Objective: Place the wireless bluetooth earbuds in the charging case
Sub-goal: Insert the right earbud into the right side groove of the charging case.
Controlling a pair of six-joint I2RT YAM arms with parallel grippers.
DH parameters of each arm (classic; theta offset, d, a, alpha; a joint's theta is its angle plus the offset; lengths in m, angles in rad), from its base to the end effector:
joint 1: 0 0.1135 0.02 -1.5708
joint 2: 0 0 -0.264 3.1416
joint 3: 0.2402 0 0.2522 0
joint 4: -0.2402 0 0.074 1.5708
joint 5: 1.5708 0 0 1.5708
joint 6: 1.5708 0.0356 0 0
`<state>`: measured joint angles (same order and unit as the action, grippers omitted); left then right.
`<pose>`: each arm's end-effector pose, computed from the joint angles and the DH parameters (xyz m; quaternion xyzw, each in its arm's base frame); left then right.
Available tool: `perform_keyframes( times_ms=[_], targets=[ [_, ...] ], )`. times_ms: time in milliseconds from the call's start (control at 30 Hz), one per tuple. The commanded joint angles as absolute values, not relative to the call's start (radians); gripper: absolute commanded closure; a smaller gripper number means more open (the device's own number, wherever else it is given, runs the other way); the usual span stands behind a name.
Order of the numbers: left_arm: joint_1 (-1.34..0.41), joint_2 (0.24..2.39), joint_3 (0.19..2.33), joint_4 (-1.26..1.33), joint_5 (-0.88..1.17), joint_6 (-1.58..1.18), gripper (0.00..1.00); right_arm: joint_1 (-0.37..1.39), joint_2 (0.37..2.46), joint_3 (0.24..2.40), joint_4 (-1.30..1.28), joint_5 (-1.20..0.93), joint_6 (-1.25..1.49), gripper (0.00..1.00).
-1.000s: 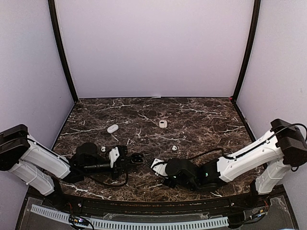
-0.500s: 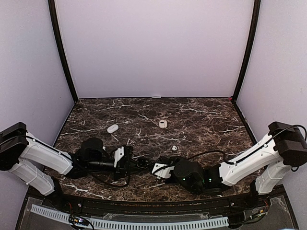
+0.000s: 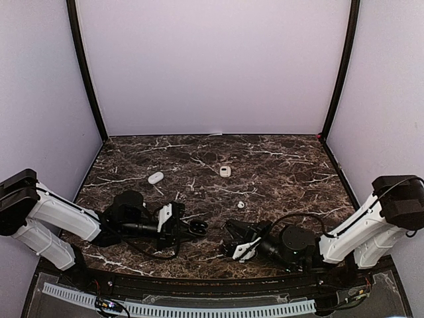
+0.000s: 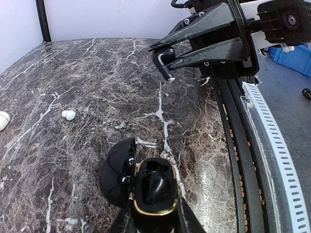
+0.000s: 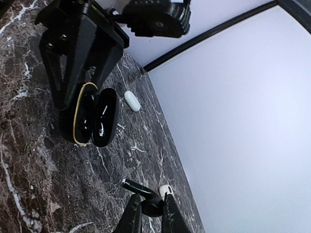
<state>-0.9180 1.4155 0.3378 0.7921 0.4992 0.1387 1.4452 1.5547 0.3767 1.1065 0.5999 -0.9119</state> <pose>0.1377 -0.2081 0.1573 0.5189 0.5953 -0.4035 0.4621 0.0535 0.2634 0.1667 -0.5692 0.4533 -0.0371 0.6849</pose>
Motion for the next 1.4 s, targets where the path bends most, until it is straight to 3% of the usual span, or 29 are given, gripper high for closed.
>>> perform_keyframes(
  times_ms=[0,400,633,1367],
  targets=[
    [-0.913,1.424,0.348,0.810,0.534,0.119,0.91,1.460,1.578,0.349,1.369,0.452,-1.049,1.00],
    [-0.913,1.430,0.350,0.821,0.579,0.109,0.91,1.465,1.682,0.376,1.457,0.387,-1.135,1.00],
    [-0.913,1.428,0.349,0.821,0.587,0.107,0.91,1.467,1.676,0.395,1.385,0.344,-1.128,1.00],
    [-0.912,1.424,0.349,0.830,0.679,0.104,0.91,1.468,1.806,0.435,1.421,0.415,-1.243,1.00]
  ],
)
